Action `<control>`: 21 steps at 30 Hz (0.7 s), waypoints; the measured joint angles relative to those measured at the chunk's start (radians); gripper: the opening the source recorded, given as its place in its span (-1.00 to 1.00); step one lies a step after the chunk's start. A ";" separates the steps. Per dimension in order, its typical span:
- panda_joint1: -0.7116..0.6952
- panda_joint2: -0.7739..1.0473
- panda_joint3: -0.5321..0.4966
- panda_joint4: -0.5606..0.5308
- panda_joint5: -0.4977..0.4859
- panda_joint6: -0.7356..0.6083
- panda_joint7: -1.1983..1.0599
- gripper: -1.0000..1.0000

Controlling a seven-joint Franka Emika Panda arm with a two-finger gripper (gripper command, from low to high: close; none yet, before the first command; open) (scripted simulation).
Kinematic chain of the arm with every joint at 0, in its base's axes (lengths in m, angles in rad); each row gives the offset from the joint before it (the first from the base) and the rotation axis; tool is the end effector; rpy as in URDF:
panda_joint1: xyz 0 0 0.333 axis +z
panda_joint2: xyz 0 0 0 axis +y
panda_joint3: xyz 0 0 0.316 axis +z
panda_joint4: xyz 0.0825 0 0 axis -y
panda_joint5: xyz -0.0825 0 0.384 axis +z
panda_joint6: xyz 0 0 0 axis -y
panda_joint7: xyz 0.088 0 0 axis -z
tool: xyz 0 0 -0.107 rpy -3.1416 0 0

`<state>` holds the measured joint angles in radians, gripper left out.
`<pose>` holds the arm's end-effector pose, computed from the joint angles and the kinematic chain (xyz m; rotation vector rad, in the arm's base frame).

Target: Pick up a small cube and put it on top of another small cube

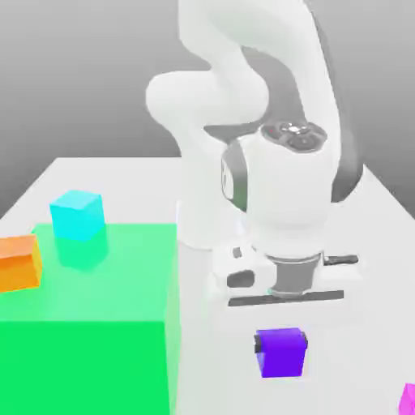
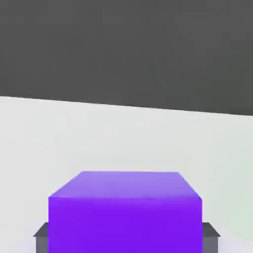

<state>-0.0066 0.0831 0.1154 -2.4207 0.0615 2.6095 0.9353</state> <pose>0.4993 0.0535 0.2848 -2.7596 1.2970 -0.1071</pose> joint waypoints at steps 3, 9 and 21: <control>-0.093 -0.108 -0.032 0.018 0.023 -0.115 0.078 -1.00; -0.202 -0.324 -0.102 0.038 0.041 -0.353 0.260 -1.00; -0.433 -0.514 -0.161 -0.140 -0.078 -0.477 0.575 1.00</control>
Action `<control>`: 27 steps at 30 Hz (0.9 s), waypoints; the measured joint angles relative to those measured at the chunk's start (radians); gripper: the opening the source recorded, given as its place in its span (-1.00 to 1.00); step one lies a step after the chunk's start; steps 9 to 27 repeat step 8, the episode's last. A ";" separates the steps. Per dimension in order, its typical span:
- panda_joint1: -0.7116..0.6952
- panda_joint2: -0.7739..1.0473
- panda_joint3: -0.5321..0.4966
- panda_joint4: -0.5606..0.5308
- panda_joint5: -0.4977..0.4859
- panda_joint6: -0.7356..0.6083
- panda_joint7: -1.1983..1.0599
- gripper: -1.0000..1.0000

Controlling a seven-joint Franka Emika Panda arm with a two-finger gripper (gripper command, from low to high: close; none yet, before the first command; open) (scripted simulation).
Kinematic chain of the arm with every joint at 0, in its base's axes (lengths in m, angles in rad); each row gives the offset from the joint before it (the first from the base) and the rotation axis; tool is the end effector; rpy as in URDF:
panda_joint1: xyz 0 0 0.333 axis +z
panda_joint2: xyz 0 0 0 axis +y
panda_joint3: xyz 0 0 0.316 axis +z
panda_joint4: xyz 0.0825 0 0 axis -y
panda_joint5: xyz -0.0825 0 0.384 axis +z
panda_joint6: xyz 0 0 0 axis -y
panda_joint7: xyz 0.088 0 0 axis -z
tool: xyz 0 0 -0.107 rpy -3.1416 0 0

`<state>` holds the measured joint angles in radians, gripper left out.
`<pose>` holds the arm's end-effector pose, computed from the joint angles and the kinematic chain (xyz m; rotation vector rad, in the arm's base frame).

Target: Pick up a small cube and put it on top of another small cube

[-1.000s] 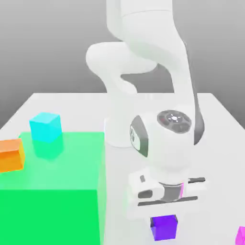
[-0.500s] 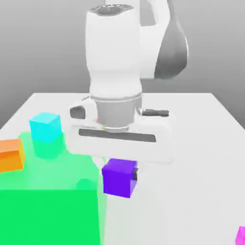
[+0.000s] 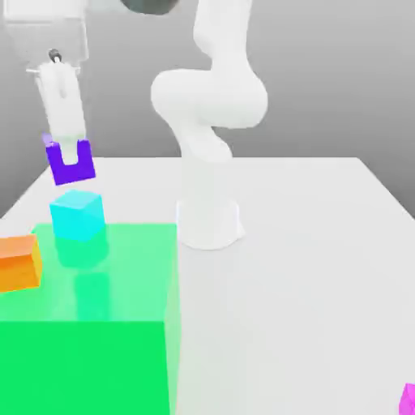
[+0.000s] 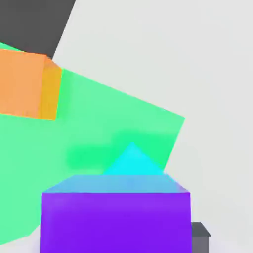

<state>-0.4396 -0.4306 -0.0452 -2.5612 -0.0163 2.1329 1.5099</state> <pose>0.3541 -0.1872 0.4136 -1.7183 2.6236 0.0012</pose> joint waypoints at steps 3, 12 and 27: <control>0.000 0.000 0.000 0.000 0.000 0.000 0.000 1.00; -0.002 -0.012 0.001 0.022 -0.004 -0.036 0.002 1.00; -0.002 -0.012 0.001 0.022 -0.004 -0.036 0.002 1.00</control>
